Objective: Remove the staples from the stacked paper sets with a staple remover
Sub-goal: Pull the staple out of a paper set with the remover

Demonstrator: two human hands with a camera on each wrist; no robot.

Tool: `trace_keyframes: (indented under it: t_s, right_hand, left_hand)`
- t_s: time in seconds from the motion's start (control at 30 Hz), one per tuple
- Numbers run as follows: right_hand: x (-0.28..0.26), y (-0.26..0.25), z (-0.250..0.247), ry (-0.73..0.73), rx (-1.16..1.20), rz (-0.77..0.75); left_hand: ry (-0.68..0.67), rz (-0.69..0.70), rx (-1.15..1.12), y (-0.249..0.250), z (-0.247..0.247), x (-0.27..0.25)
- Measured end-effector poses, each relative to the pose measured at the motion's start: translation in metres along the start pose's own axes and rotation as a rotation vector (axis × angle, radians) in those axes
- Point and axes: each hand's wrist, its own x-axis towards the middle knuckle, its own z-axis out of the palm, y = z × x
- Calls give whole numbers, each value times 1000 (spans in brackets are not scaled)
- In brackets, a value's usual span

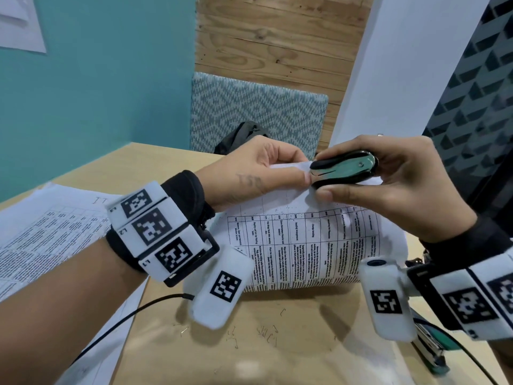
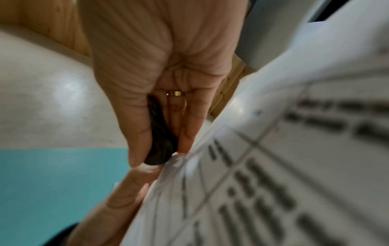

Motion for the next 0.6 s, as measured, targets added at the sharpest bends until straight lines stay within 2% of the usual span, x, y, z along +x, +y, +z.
trace_keyframes:
  t_s: [0.13, 0.27, 0.37, 0.47, 0.53, 0.6]
  right_hand:
    - [1, -2, 0, -1, -179, -50]
    - [1, -6, 1, 4, -229, -78]
    - [0, -11, -7, 56, -258, -113]
    - [0, -16, -18, 71, -239, -83]
    - [0, -20, -17, -13, -226, -46]
    - [0, -20, -12, -180, -254, 17]
  left_hand:
    - [38, -49, 104, 1, -1, 2]
    - [3, -94, 157, 6, -5, 1]
    - [60, -115, 218, 6, -19, -2]
    - [99, -138, 225, 7, -29, -5]
    - [103, -148, 223, 8, -29, -5]
    - [113, -156, 237, 7, -29, -4]
